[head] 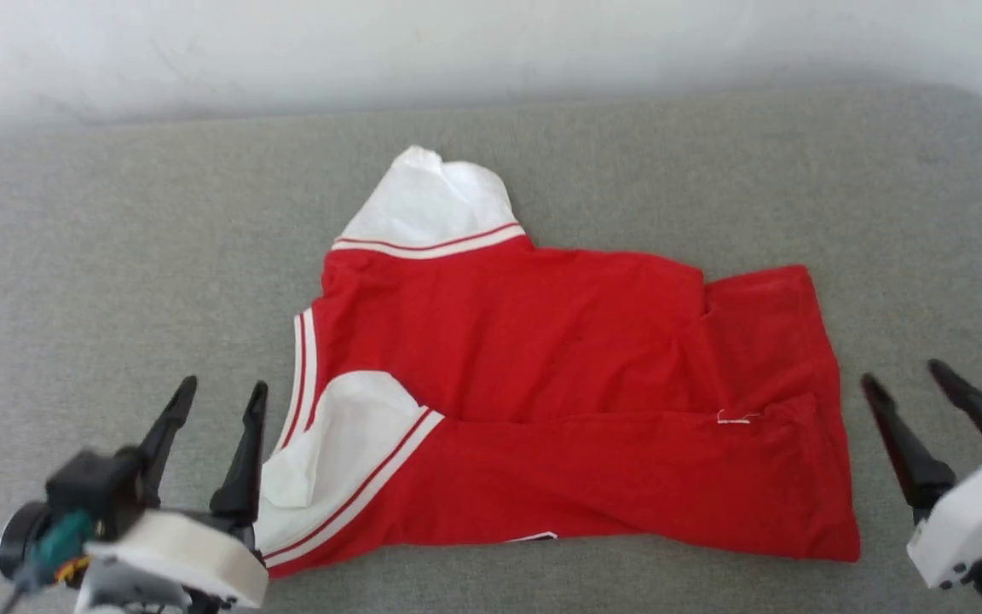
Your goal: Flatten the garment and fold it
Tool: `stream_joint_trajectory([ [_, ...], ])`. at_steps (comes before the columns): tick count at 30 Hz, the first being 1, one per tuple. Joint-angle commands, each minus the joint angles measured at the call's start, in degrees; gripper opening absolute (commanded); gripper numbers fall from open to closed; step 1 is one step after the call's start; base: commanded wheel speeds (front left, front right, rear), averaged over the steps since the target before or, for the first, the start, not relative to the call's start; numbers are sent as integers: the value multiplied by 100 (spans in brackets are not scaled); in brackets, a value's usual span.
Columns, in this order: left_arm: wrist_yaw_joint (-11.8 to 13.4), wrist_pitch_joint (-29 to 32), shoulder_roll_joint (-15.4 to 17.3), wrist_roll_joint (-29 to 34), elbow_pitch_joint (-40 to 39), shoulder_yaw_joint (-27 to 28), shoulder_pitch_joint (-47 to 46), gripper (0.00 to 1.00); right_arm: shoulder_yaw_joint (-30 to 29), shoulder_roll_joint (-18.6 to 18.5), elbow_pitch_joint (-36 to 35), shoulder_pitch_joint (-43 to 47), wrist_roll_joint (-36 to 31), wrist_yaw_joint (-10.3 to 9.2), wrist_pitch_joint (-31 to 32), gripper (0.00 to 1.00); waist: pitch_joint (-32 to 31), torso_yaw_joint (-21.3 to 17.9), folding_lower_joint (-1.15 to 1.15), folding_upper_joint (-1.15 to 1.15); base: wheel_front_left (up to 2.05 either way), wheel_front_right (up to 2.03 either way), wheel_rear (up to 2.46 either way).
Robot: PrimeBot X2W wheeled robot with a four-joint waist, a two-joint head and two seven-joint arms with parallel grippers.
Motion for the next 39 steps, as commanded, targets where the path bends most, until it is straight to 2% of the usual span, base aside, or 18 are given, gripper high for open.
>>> stream_joint_trajectory([
  [1, 84, -155, -63, 98, -60, 40, 105, 100, -95, 173, -61, 118, -138, -3, -147, 100, -176, 39, 0, 0, 0, 0, 0],
  [4, 330, -699, -279, 287, -188, 133, 381, 100, -408, 770, -225, 470, -690, -3, -656, 100, -280, 68, 0, 0, 0, 0, 0],
  [8, 576, -947, -601, 610, -219, 213, 752, 100, -631, 1425, -289, 869, -1261, -3, -1293, 100, -367, 91, 0, 0, 0, 0, 0],
  [13, 642, -980, -971, 908, -317, 474, 1120, 100, -783, 1709, -253, 1113, -1589, -3, -1731, 100, -413, 120, 0, 0, 0, 0, 0],
  [16, 565, -975, -952, 954, -176, 509, 1321, 100, -802, 1747, -235, 1140, -1615, -3, -1805, 100, -410, 139, 0, 0, 0, 0, 0],
  [19, 442, -596, -755, 949, -23, 398, 1310, 100, -803, 1757, -235, 1107, -1650, -3, -1830, 100, -373, 161, 0, 0, 0, 0, 0],
  [27, 29, 946, -324, 778, 236, -51, 939, 100, -719, 1761, -50, 1029, -1517, -3, -1841, 100, -223, 132, 0, 0, 0, 0, 0],
  [31, -7, 1574, -189, 665, 391, -122, 808, 100, -666, 1762, 39, 1036, -1493, -3, -1845, 100, -118, 61, 0, 0, 0, 0, 0],
  [36, -31, 2207, -174, 360, 556, -142, 729, 100, -602, 1762, 134, 977, -1469, -3, -1870, 100, 14, -45, 0, 0, 0, 0, 0],
  [39, -172, 2569, -261, 49, 679, -214, 665, 100, -581, 1762, 182, 952, -1475, -3, -1861, 100, 57, -78, 0, 0, 0, 0, 0],
])
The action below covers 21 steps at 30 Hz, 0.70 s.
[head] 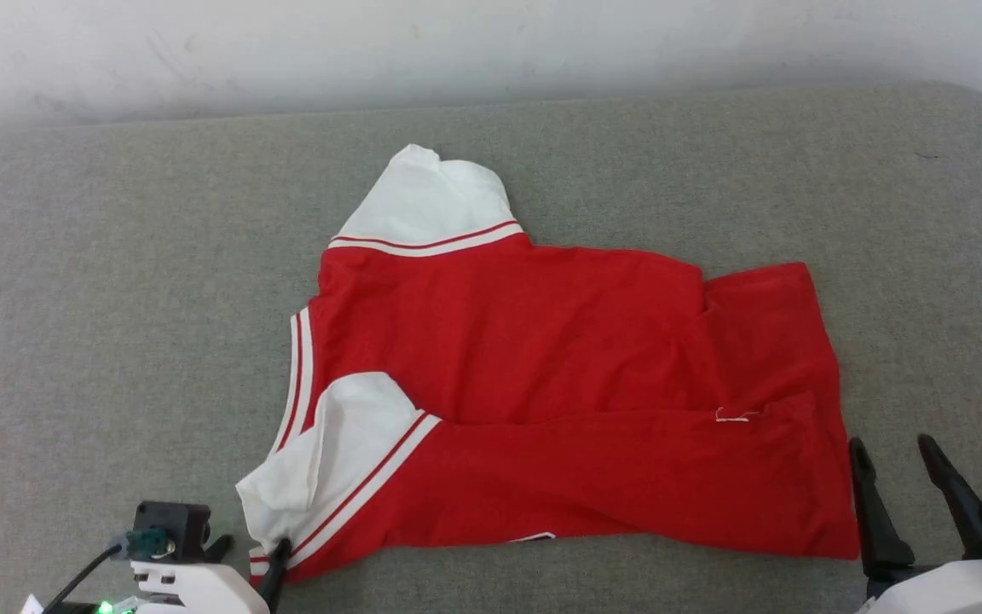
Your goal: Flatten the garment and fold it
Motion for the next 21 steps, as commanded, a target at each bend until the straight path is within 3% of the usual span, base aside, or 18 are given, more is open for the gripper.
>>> stream_joint_trajectory([
  [1, -112, 211, -106, -104, 194, -137, -31, 100, 20, 19, 26, -98, 23, -4, -14, 100, 40, -42, 0, 0, 0, 0, 0],
  [2, -164, 310, -89, -118, 254, -193, -68, 100, 38, 19, 40, -117, 8, -4, -7, 100, 43, -54, 0, 0, 0, 0, 0],
  [3, -187, 383, -88, -137, 321, -224, -98, 15, 62, 19, 54, -142, -14, -4, 6, 100, 41, -62, 0, 0, 0, 0, 0],
  [4, -208, 429, -104, -172, 374, -241, -125, 0, 97, 19, 64, -174, -45, -4, 30, 100, 31, -68, 0, 0, 0, 0, 0],
  [13, -158, 15, -300, -304, 400, -73, -165, 0, 154, -239, -124, -472, -202, -4, 584, 100, -129, -42, 0, 0, 0, 0, 0],
  [21, 80, -245, -380, -308, -62, 122, -130, 0, 102, -639, 36, -278, 373, -4, 2592, 100, 28, 76, 0, 0, 0, 0, 0],
])
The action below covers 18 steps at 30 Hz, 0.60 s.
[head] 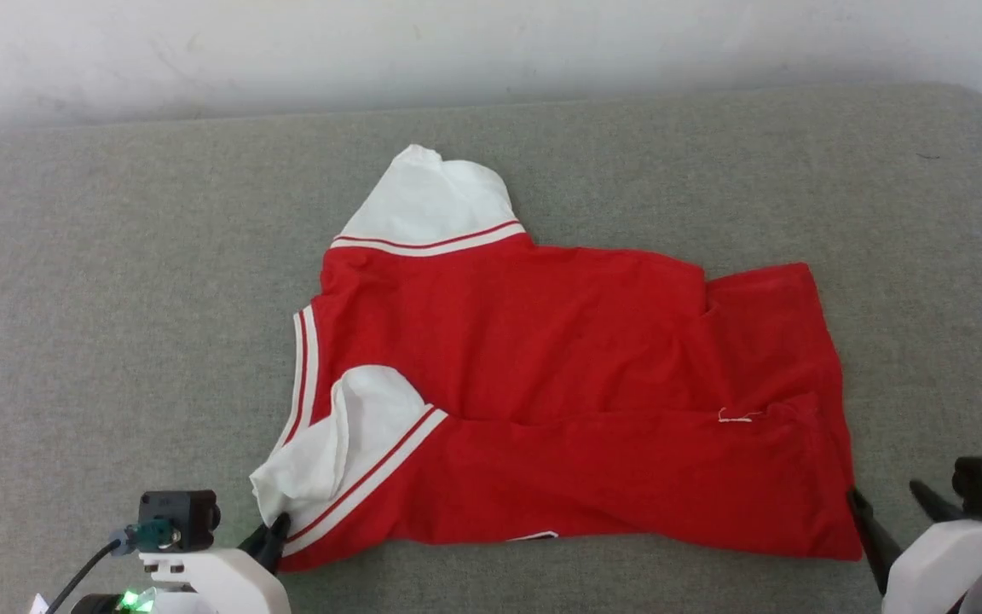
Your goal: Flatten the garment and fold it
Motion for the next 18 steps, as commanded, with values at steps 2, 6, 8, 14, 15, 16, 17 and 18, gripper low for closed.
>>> stream_joint_trajectory([
  [2, 43, -40, -32, 18, -80, 11, -19, 0, 18, -19, 101, 60, 152, -4, 408, 100, 137, 70, -1, 0, 0, 0, 0],
  [6, 50, -54, -34, 55, -124, -6, -118, 0, 103, -16, 266, -6, 288, -4, 640, 100, 285, 115, -1, 0, 0, 0, 0],
  [8, 51, -64, -30, 66, -125, -5, -162, 0, 151, -15, 374, -70, 325, -4, 642, 100, 339, 125, -1, 0, 0, 0, 0],
  [14, 48, -75, -34, 95, -110, -28, -293, 0, 253, -61, 911, -344, 341, -4, 632, 50, 444, 136, -1, 0, 0, 0, 0],
  [15, 36, -73, -36, 95, -103, -38, -322, 0, 255, -48, 985, -396, 347, -4, 637, 9, 457, 139, -1, 0, 0, 0, 0],
  [16, 24, -68, -39, 92, -91, -47, -349, 0, 286, -36, 1035, -432, 366, -4, 668, 0, 462, 142, -1, 0, 0, 0, 0],
  [17, 15, -65, -44, 82, -76, -51, -371, 0, 304, -24, 1054, -468, 396, -4, 684, 0, 464, 140, -1, 0, 0, 0, 0],
  [18, -2, -57, -54, 54, -66, -52, -384, 0, 305, -18, 1048, -509, 422, -4, 668, 0, 461, 133, -1, 0, 0, 0, 0],
])
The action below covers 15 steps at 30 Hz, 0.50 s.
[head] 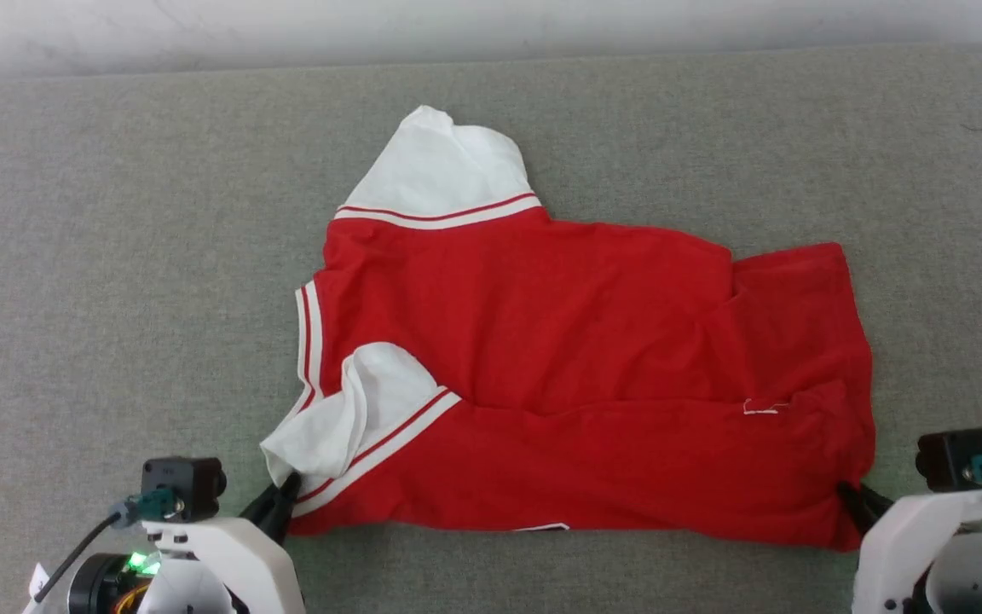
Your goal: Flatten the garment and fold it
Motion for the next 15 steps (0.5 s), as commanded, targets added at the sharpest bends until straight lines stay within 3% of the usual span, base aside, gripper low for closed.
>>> stream_joint_trajectory([
  [1, -19, 15, -68, -49, 78, -8, -81, 0, 70, 39, 151, -59, 43, -5, 41, 0, -16, -15, 0, 0, 0, 0, 0],
  [15, 127, 48, -40, -540, -443, 327, 527, 0, -231, -117, -833, 178, 62, -5, 89, 0, -634, -49, 0, 0, 0, 0, 0],
])
